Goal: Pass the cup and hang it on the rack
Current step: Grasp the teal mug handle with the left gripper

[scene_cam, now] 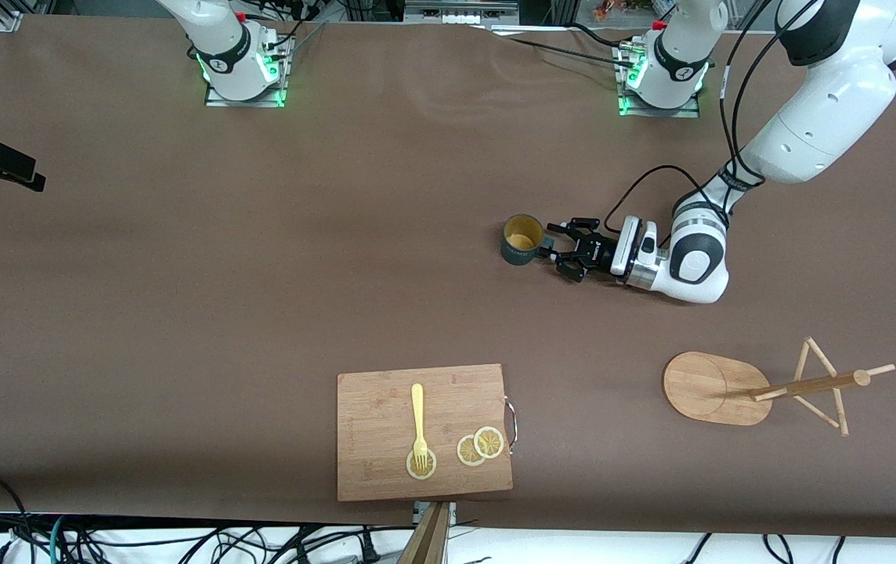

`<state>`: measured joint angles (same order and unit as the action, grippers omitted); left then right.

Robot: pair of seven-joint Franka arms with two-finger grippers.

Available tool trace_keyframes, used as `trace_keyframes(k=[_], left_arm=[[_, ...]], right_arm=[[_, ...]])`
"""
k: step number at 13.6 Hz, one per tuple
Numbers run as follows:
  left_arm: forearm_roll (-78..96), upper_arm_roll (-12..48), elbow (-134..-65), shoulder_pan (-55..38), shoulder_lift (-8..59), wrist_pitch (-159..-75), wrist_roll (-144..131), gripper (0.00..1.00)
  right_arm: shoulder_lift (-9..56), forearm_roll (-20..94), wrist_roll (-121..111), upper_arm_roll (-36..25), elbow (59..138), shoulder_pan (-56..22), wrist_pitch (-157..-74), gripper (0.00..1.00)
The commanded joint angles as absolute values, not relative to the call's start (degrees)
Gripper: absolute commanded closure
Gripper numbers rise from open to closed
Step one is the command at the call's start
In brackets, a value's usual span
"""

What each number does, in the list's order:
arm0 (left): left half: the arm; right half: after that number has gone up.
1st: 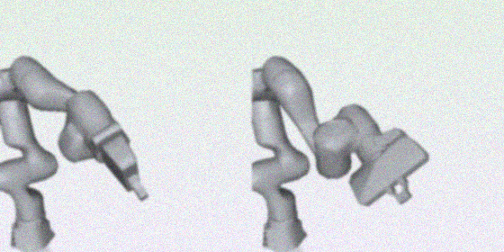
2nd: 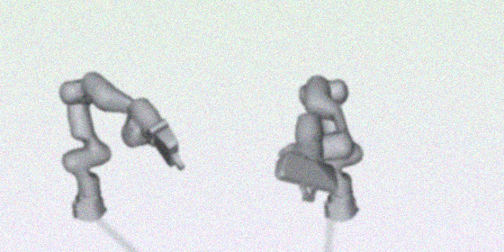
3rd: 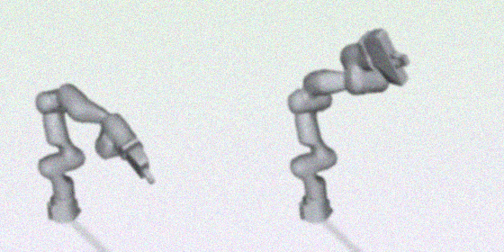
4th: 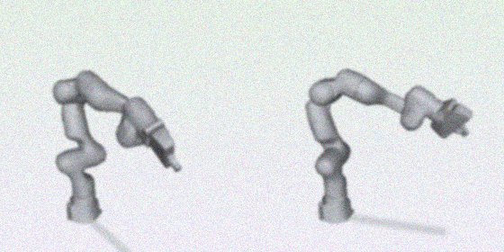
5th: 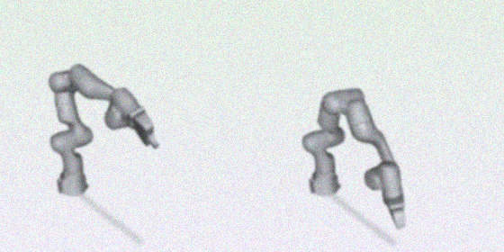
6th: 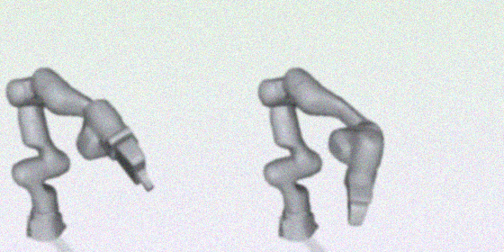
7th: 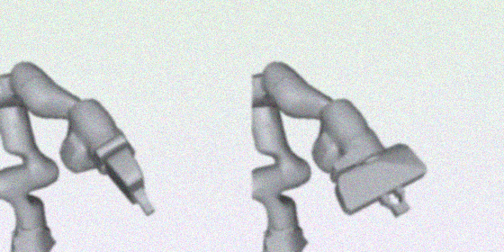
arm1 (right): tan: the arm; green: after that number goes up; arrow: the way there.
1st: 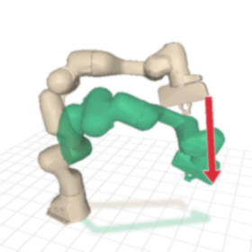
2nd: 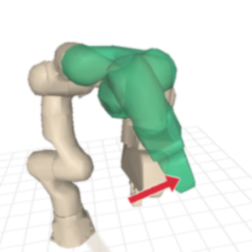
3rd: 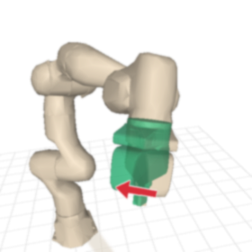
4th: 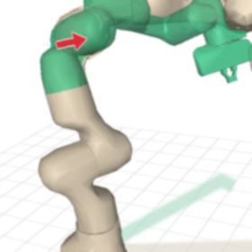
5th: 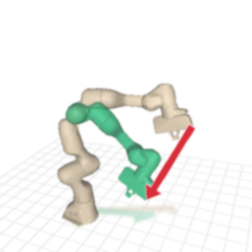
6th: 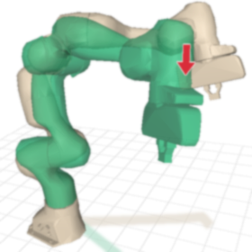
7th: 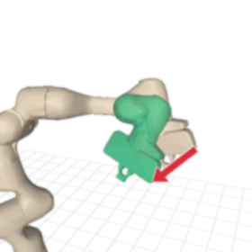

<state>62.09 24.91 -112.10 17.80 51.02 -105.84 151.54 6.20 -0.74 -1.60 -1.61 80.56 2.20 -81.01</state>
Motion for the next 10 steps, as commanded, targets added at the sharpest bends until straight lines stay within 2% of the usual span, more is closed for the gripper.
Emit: trace_keyframes(k=[1,3,5,8,10], left_arm=[[63.8,25.0,-111.9,17.4,51.5,-106.2,155.8,1.0],[63.7,24.9,-112.1,17.4,51.0,-106.0,155.9,1.0],[63.4,24.3,-113.4,18.7,47.6,-105.4,155.7,1.0],[63.2,24.2,-119.0,25.1,37.0,-104.7,150.7,1.0],[59.3,24.1,-120.9,31.3,31.0,-101.4,142.6,1.0]], right_arm=[[5.4,-1.1,-2.5,-0.8,81.4,2.7,-82.1,0.0],[5.4,-1.1,-2.8,-1.0,81.5,2.9,-82.1,0.0],[5.4,-1.3,-3.0,-1.0,81.4,2.9,-82.2,0.0],[5.4,-1.3,-3.0,-1.0,81.4,2.9,-82.2,0.0],[5.6,-1.4,-3.1,-1.0,81.4,2.9,-82.3,0.0]])
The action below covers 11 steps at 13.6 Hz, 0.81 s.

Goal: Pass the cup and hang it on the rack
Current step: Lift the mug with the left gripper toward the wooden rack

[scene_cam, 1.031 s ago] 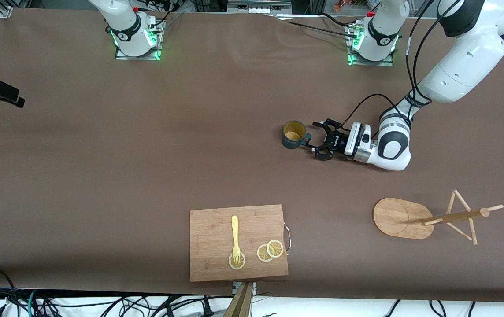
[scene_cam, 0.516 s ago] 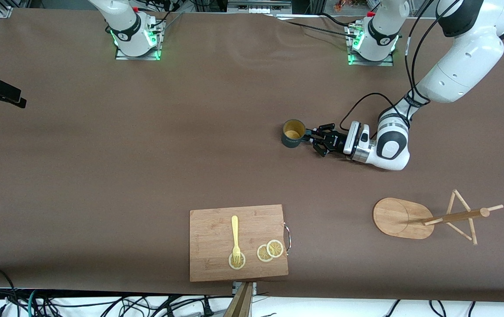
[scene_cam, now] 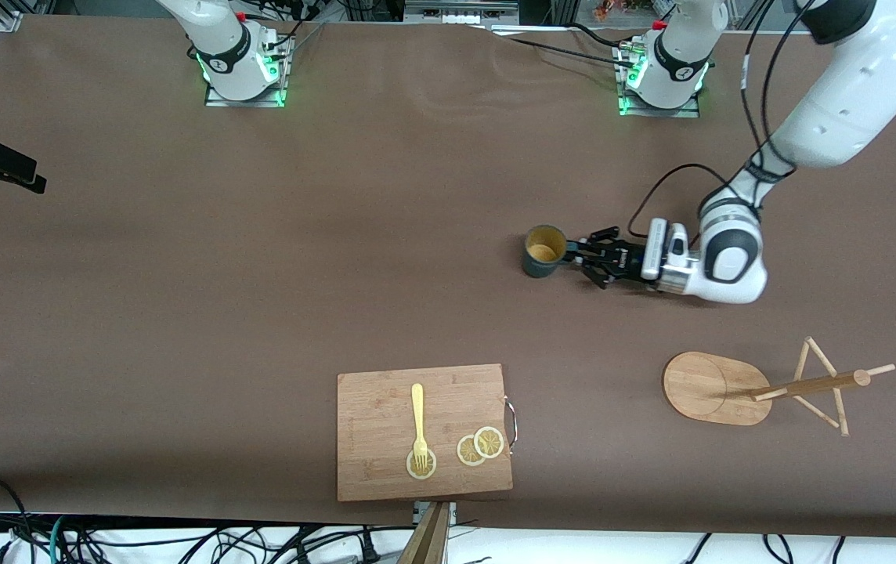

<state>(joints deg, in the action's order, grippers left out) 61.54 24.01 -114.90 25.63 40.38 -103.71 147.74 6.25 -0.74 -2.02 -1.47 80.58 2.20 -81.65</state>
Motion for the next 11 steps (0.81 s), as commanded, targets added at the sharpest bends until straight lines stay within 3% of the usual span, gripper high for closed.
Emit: trace_keyframes(k=[1,6,11], left_arm=[[57.2,24.1,-120.9,34.9,29.5,-100.9,138.2,1.0],[50.5,24.2,-117.7,50.7,31.4,-90.2,123.0,1.0],[51.1,24.3,-112.8,56.2,33.8,-81.1,102.7,1.0]], right_arm=[[5.6,-1.4,-3.0,-1.0,81.4,2.9,-82.3,0.0],[5.6,-1.4,-3.2,-0.9,81.4,2.9,-82.3,0.0],[5.6,-1.4,-3.2,-1.0,81.4,2.9,-82.3,0.0]])
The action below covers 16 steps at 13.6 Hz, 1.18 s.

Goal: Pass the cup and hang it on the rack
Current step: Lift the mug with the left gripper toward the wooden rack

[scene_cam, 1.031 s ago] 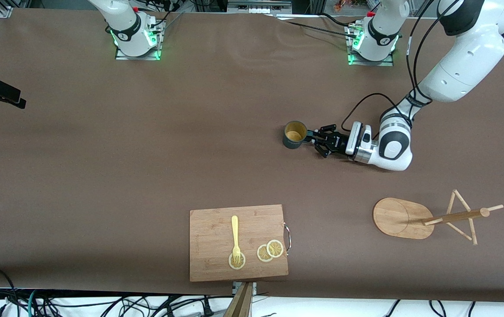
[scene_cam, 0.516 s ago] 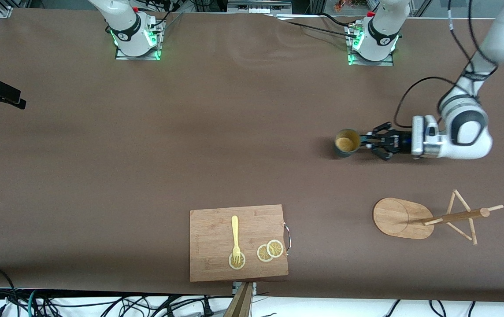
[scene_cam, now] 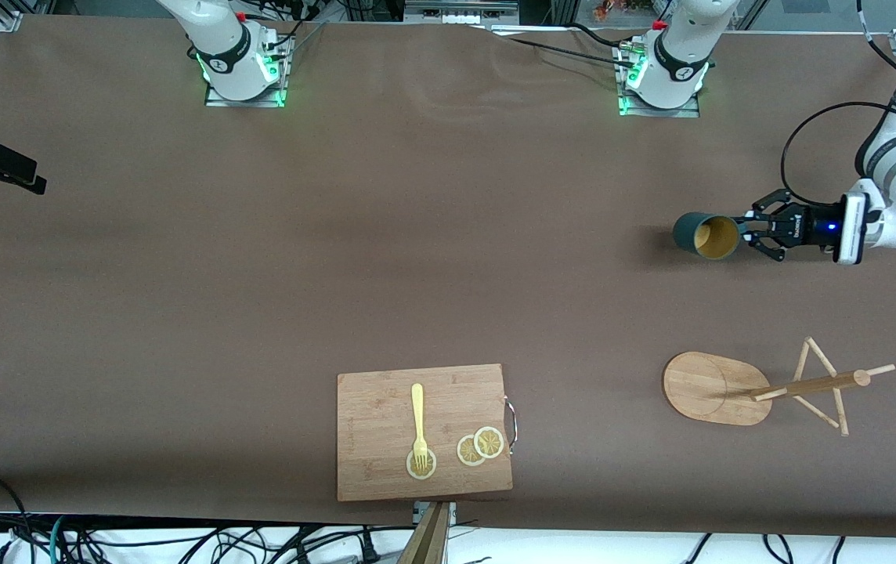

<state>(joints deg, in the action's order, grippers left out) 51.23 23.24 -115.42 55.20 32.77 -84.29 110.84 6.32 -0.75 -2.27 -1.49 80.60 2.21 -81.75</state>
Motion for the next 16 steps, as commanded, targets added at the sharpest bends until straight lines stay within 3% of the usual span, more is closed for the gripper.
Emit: trace_keyframes(k=[1,7,16], left_arm=[[51.1,24.3,-111.3,56.6,33.9,-79.6,98.4,1.0],[56.2,24.3,-104.2,56.3,34.7,-76.8,79.6,1.0],[62.8,24.3,-103.9,56.6,34.7,-81.5,48.7,1.0]], right_arm=[[5.6,-1.4,-3.3,-1.1,81.4,2.9,-82.3,0.0],[5.6,-1.5,-3.3,-1.1,81.4,2.9,-82.3,0.0],[5.7,-1.4,-3.3,-1.1,81.4,3.1,-82.3,0.0]])
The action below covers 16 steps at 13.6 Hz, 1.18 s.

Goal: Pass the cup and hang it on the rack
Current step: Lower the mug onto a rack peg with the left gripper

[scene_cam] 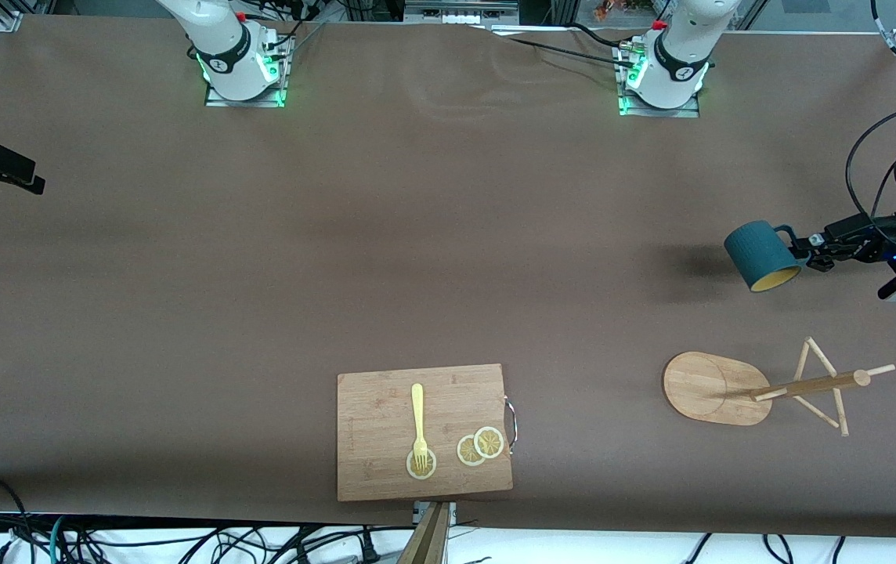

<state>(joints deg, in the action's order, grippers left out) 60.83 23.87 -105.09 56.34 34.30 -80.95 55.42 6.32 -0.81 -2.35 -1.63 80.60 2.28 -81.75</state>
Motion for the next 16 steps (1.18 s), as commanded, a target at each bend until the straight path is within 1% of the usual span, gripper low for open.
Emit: trace_keyframes(k=[1,5,11,15,16], left_arm=[[63.5,24.3,-103.9,56.5,34.5,-82.7,45.7,1.0],[66.5,25.0,-103.5,56.2,34.4,-88.2,38.7,1.0],[67.5,25.0,-97.7,53.6,34.6,-90.6,28.9,1.0],[67.2,24.9,-93.2,51.2,36.8,-92.0,23.1,1.0],[67.2,24.9,-93.1,51.1,37.3,-92.9,22.9,1.0]], right_arm=[[5.7,-1.4,-3.3,-1.1,81.4,3.0,-82.3,0.0],[5.7,-1.4,-3.3,-1.1,81.4,3.0,-82.3,0.0],[5.6,-1.4,-3.3,-1.1,81.4,3.0,-82.3,0.0],[5.6,-1.4,-3.3,-1.1,81.4,3.0,-82.3,0.0],[5.6,-1.4,-3.3,-1.1,81.4,3.0,-82.3,0.0]])
